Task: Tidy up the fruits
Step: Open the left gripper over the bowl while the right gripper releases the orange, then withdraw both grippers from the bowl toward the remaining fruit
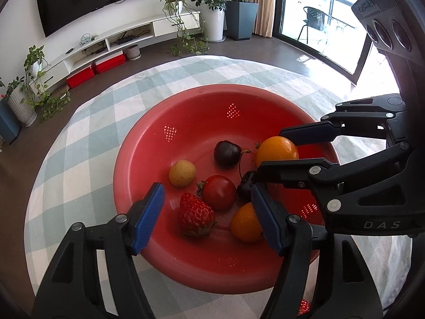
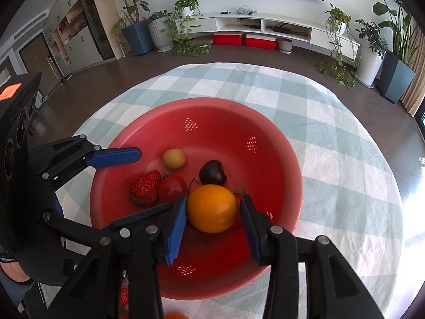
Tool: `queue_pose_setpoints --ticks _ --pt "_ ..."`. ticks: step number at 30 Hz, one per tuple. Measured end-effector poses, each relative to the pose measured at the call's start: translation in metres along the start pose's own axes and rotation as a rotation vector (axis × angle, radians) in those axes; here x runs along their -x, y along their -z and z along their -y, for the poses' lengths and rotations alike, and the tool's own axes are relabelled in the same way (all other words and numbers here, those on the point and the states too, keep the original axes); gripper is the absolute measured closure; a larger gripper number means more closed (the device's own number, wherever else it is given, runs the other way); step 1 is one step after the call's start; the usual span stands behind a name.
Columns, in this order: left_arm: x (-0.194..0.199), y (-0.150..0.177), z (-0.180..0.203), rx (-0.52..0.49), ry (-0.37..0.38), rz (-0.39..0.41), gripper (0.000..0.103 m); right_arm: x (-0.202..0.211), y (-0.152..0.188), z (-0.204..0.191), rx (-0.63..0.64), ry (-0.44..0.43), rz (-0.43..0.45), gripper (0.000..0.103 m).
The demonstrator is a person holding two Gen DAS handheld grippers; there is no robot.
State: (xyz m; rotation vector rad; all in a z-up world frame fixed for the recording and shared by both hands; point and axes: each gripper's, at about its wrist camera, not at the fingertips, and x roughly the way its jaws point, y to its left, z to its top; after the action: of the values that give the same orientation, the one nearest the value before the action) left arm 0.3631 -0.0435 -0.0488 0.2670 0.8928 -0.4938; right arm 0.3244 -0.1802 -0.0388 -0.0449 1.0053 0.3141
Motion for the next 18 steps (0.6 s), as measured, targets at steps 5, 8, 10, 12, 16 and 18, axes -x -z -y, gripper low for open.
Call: queue_pose_setpoints --ticks 5,8,10,12,16,18 --pt "0.016 0.001 0.001 0.006 -0.013 0.027 0.028 0.014 0.001 -0.001 -0.004 0.008 0.03 0.055" --pt "0.028 0.003 0.004 0.007 -0.017 0.045 0.022 0.029 0.005 -0.002 -0.01 0.011 0.062 0.049" --pt "0.036 0.006 0.006 0.007 -0.019 0.058 0.016 0.041 0.009 -0.002 -0.017 0.012 0.086 0.047" --pt "0.047 0.011 0.008 0.011 -0.022 0.071 0.014 0.053 0.015 -0.003 -0.025 0.013 0.108 0.042" --pt "0.07 0.027 0.011 0.021 -0.033 0.095 0.005 0.082 0.037 -0.003 -0.06 -0.017 0.162 0.034" --pt "0.082 0.038 0.012 0.03 -0.031 0.106 0.003 0.095 0.053 -0.004 -0.085 -0.045 0.185 0.029"
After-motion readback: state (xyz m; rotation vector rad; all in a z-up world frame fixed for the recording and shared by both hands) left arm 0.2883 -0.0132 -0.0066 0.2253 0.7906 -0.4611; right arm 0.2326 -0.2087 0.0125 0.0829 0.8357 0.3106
